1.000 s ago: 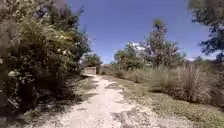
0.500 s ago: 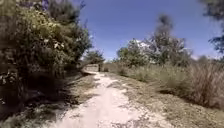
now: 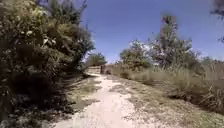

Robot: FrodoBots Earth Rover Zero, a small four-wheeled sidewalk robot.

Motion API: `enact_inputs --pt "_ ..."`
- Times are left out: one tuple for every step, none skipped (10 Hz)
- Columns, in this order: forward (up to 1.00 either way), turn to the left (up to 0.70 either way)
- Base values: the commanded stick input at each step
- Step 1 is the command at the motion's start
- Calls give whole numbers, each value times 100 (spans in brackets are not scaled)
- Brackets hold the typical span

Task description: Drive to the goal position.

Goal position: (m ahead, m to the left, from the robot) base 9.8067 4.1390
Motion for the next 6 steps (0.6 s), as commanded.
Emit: enact_inputs --pt "70 -18" --pt "70 -35" --pt "70 -35" --pt "70 -35" --pt "70 -35" --pt "70 -35"
